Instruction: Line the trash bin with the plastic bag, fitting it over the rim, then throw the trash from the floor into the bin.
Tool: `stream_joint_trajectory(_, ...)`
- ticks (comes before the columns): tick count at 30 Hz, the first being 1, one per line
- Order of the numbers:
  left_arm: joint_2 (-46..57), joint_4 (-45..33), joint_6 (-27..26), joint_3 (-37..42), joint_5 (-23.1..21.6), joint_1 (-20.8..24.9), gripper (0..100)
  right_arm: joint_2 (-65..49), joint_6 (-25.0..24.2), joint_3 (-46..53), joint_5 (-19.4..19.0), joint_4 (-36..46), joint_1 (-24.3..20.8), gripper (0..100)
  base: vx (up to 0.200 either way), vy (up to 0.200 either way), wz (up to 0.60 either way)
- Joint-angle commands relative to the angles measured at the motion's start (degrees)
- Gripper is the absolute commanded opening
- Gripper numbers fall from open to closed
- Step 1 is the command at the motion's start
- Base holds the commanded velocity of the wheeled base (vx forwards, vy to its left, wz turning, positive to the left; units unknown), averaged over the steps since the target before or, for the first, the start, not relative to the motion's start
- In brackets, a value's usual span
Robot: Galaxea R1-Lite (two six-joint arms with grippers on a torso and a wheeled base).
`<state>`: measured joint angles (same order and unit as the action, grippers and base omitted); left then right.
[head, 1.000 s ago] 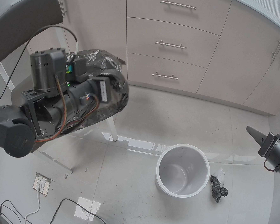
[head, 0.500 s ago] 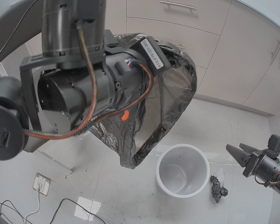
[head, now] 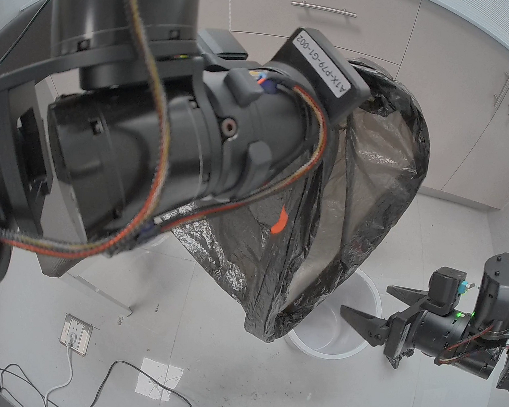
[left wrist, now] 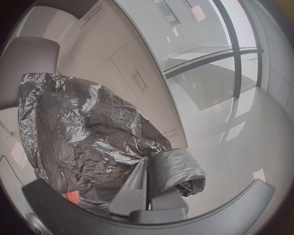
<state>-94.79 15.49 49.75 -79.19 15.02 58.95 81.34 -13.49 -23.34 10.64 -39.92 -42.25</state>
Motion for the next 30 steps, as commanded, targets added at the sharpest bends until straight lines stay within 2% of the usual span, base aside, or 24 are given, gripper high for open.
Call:
stream_joint_trajectory(1,0.4,0.2,0.3,0.6,-0.2,0.9,0,5.9,0.3,-2.6,0.3,0.0,-3.0,100,0.0,0.0,0.0)
stream_joint_trajectory(7,0.4,0.1,0.3,1.1,-0.3,3.2,0,11.7,1.0,-8.9,0.2,-0.2,-2.1,100,0.0,0.0,0.0)
stream_joint_trajectory(13,0.4,0.1,0.3,1.1,-0.3,3.6,0,14.4,2.6,-11.7,0.2,-1.6,-1.8,100,0.0,0.0,0.0)
stream_joint_trajectory(17,0.3,0.1,0.3,1.1,-0.3,3.5,0,17.5,3.7,-11.5,0.6,-6.7,-1.3,100,0.0,0.0,0.0)
stream_joint_trajectory(18,0.4,0.0,0.3,1.1,-0.3,3.5,0,17.8,3.7,-11.4,0.8,-7.5,-1.3,0,0.0,0.0,0.0)
stream_joint_trajectory(28,0.1,0.2,-0.4,2.1,-0.1,3.5,0,15.5,3.7,-8.5,2.1,-9.5,-0.7,0,0.0,0.0,0.0)
stream_joint_trajectory(30,-0.7,0.3,-2.9,3.3,0.4,4.2,0,11.5,3.7,-5.5,1.9,-8.7,0.8,0,0.0,0.0,0.0)
